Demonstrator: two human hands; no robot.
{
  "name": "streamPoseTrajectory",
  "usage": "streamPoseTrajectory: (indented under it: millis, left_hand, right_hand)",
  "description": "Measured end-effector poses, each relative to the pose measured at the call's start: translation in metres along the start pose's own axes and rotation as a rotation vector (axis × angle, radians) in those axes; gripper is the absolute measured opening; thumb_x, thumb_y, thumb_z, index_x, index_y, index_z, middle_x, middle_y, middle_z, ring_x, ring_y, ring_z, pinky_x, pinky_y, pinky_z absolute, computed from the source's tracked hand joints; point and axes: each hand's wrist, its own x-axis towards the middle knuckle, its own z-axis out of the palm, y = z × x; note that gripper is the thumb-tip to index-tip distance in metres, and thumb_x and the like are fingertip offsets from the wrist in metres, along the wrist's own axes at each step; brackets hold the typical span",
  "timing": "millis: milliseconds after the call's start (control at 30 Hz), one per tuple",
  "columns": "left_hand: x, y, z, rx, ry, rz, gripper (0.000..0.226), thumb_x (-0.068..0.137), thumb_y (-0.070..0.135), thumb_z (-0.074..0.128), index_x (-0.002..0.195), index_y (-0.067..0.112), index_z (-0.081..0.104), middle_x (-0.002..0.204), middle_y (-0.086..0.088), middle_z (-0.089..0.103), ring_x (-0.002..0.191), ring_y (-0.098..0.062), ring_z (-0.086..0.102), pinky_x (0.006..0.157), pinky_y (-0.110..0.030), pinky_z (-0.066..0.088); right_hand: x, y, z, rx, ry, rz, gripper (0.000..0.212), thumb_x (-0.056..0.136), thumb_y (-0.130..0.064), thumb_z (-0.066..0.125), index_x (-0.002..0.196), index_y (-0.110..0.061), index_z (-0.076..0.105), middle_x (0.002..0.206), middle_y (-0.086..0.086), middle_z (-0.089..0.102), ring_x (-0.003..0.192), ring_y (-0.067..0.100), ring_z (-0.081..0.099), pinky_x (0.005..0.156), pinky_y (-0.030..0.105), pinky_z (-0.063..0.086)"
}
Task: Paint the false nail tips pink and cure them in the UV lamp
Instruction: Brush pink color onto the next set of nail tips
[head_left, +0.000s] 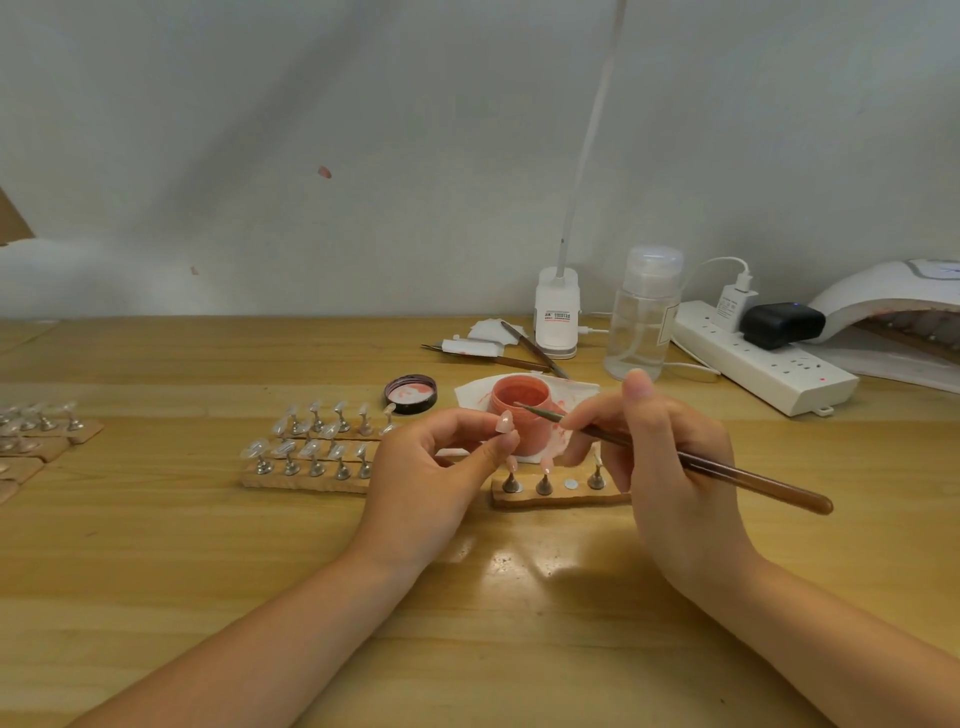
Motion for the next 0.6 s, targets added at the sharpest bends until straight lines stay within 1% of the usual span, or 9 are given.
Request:
streamPoseTrajectory:
  millis: [100, 200, 267, 333, 400, 500, 600]
  left_hand:
    - [0.0, 0.0006, 0.0004, 0.004, -0.014, 0.001, 0.005, 0.073, 0.018, 0.072, 0.077, 0.021, 0.071, 0.075, 0.007, 0.072, 0.072, -0.003, 0.064, 0.066, -0.014, 0.048]
    - [-0.0002, 0.0018, 0.0002, -0.021, -0.021, 0.006, 0.009, 0.069, 0.024, 0.07, 0.077, 0.021, 0.07, 0.075, 0.009, 0.072, 0.07, 0.0, 0.064, 0.063, -0.01, 0.048]
    - [0.0, 0.0013, 0.0002, -0.025, -0.022, 0.006, 0.016, 0.066, 0.028, 0.068, 0.079, 0.02, 0.071, 0.076, 0.008, 0.072, 0.071, -0.001, 0.064, 0.063, -0.008, 0.047]
    - [0.0004, 0.0006, 0.0004, -0.023, -0.014, 0.001, 0.015, 0.065, 0.03, 0.068, 0.078, 0.021, 0.071, 0.076, 0.007, 0.072, 0.072, -0.002, 0.064, 0.065, -0.009, 0.047]
    - [0.0003, 0.0005, 0.0003, -0.023, -0.012, 0.002, 0.015, 0.065, 0.031, 0.069, 0.077, 0.022, 0.071, 0.075, 0.006, 0.072, 0.071, -0.003, 0.064, 0.064, -0.01, 0.048]
    - [0.0, 0.001, 0.0, -0.01, -0.021, 0.012, 0.018, 0.066, 0.033, 0.067, 0.078, 0.02, 0.072, 0.076, 0.004, 0.072, 0.074, -0.008, 0.064, 0.066, -0.013, 0.048]
    - [-0.0002, 0.0017, 0.0, 0.001, -0.023, 0.023, 0.013, 0.068, 0.031, 0.067, 0.076, 0.022, 0.071, 0.075, 0.005, 0.071, 0.073, -0.007, 0.063, 0.065, -0.012, 0.047]
  right_hand:
    - [0.0, 0.0009, 0.0013, -0.029, -0.006, 0.044, 0.043, 0.095, -0.029, 0.04, 0.068, -0.01, 0.067, 0.06, 0.006, 0.064, 0.051, -0.002, 0.056, 0.056, 0.003, 0.038]
    - [-0.0026, 0.0006, 0.0013, 0.022, -0.017, 0.049, 0.045, 0.093, -0.023, 0.036, 0.066, -0.005, 0.067, 0.054, 0.009, 0.062, 0.047, -0.001, 0.055, 0.054, 0.003, 0.038]
    - [-0.0042, 0.0004, 0.0005, 0.046, -0.028, 0.054, 0.047, 0.094, -0.024, 0.037, 0.063, -0.003, 0.067, 0.052, 0.01, 0.061, 0.045, 0.001, 0.054, 0.054, 0.003, 0.038]
    - [-0.005, 0.0, 0.0, 0.055, -0.039, 0.057, 0.048, 0.094, -0.028, 0.041, 0.062, -0.003, 0.067, 0.05, 0.009, 0.061, 0.044, 0.001, 0.054, 0.053, 0.003, 0.037]
    - [-0.0051, -0.0007, 0.0002, 0.067, -0.034, 0.045, 0.05, 0.092, -0.032, 0.04, 0.062, -0.003, 0.066, 0.05, 0.007, 0.061, 0.043, 0.0, 0.053, 0.052, 0.003, 0.036]
    - [-0.0029, -0.0008, 0.0009, 0.047, 0.001, 0.011, 0.048, 0.09, -0.032, 0.035, 0.065, -0.005, 0.066, 0.054, 0.006, 0.061, 0.045, -0.003, 0.052, 0.052, 0.002, 0.036]
    - [-0.0013, -0.0001, 0.0016, -0.035, -0.004, 0.022, 0.042, 0.095, -0.029, 0.04, 0.068, -0.01, 0.066, 0.056, 0.004, 0.062, 0.049, -0.002, 0.054, 0.054, 0.003, 0.037]
